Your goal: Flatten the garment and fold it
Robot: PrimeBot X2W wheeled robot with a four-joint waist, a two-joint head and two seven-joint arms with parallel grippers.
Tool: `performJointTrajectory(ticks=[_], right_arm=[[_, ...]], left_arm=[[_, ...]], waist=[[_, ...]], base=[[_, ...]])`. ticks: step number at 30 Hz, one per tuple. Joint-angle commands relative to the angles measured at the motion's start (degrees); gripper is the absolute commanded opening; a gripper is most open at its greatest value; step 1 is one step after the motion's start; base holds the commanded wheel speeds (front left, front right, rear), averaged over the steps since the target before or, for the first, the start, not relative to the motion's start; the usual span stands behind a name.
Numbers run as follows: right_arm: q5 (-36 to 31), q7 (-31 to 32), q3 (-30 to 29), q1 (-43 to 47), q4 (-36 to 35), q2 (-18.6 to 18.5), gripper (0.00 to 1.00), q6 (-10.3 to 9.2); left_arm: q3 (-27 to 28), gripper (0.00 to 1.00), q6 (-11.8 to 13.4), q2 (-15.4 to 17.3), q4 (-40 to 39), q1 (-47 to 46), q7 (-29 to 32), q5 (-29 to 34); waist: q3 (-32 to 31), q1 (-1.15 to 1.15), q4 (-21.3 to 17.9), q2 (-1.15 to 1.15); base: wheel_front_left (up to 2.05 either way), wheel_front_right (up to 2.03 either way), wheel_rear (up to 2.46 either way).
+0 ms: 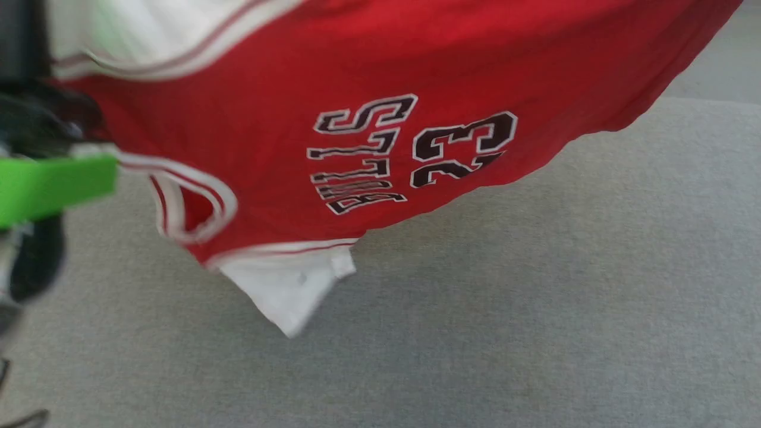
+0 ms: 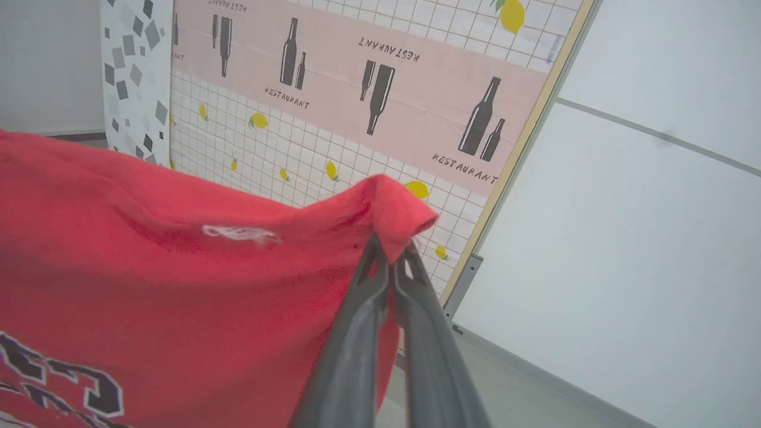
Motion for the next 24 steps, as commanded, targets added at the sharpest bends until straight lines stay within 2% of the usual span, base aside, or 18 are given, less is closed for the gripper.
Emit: performJointTrajectory(ticks=[1, 5, 11, 19, 24], right_arm=[[-0.05, -0.14, -0.65, -1.54, -0.58, 0.63, 0.0, -0.09], [-1.47, -0.19, -1.83, -4.47, -0.87, 1.43, 0.0, -0.09], [-4.52, -2.27, -0.85, -11.47, 2.81, 2.45, 0.0, -0.09], [-9.7, -10.86, 3.23, -26.02, 15.9, 5.49, 0.0, -0.09], [-13.37, -18.21, 4.07, -36.12, 27.15, 9.05, 0.0, -0.09]], left_arm=[[0.89, 0.0, 0.31, 0.83, 0.02, -2.31, 0.8, -0.22], [2.11, 0.0, -1.04, 0.27, 1.68, -7.95, 3.41, -2.57], [0.66, 0.0, -6.39, -1.98, 11.11, -19.12, 7.12, -4.44], [-3.02, 0.0, -13.32, -7.52, 28.79, -38.91, 9.92, -1.63], [-3.95, 0.0, -16.17, -11.09, 40.7, -52.33, 7.72, 2.45]], waist=[[1.1, 0.0, -1.38, 0.0], [3.71, 0.0, -2.48, 0.0], [9.99, 0.0, -4.28, 0.0], [19.43, 0.0, -7.02, 0.0], [23.97, 0.0, -8.38, 0.0]], base=[[0.0, 0.0, 0.0], [0.0, 0.0, 0.0], [0.0, 0.0, 0.0], [0.0, 0.0, 0.0], [0.0, 0.0, 0.0]])
